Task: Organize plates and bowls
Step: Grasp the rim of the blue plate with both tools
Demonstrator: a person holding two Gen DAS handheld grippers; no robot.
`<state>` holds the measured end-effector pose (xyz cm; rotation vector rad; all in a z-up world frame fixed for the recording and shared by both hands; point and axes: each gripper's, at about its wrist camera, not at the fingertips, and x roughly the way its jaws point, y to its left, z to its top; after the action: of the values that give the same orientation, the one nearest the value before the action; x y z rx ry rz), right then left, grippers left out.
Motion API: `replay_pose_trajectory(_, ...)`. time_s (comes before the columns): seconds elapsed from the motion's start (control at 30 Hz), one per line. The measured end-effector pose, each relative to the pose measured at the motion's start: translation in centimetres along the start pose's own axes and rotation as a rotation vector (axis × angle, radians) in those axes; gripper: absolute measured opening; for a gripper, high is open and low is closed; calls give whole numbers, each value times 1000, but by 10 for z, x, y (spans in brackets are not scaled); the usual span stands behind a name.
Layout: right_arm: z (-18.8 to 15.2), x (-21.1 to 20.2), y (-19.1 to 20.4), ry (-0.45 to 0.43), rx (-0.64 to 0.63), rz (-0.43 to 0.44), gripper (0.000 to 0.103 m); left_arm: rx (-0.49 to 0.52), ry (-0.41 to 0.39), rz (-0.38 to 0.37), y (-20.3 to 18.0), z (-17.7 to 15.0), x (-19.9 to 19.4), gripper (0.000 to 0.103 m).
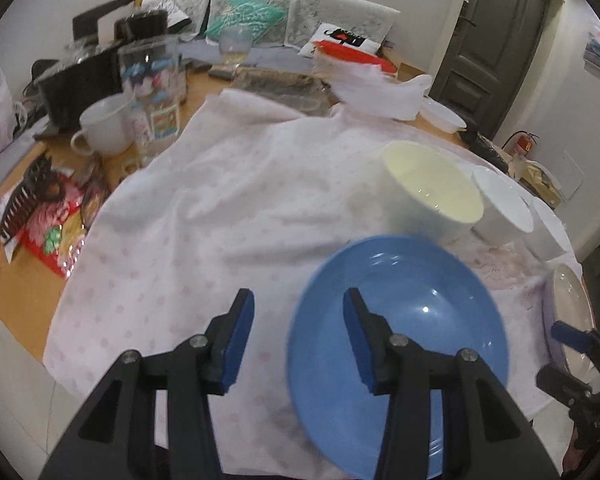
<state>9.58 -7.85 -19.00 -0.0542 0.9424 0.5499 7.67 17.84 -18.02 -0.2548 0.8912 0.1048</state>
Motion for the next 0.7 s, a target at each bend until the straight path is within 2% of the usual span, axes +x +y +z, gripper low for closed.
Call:
replay_pose_trajectory(0.13,-6,23,5,76,40,13,68,-13,30,-20,6,-9,8,42)
replay_pose_trajectory(0.2,-8,32,5,107,60,13,59,-12,42,-29,6,-14,11,36)
replay_pose_trajectory(0.27,-9,39,5,129,79,21,54,-4,56,-34,3,-16,15,16)
replay_pose_trajectory(0.3,-9,42,4,139,88,32,48,2,64,-33,2,-18,18,13)
replay_pose_trajectory(0.5,-13,46,7,153,92,43,26,8,76,-46,0,-21,24,8)
replay_pose_trajectory(0.57,-12,47,8,154,89,41,23,16,73,-41,-1,-21,24,8)
replay_pose_trajectory(0.7,-12,48,10,153,79,41,23,14,74,-40,-2,-22,23,8)
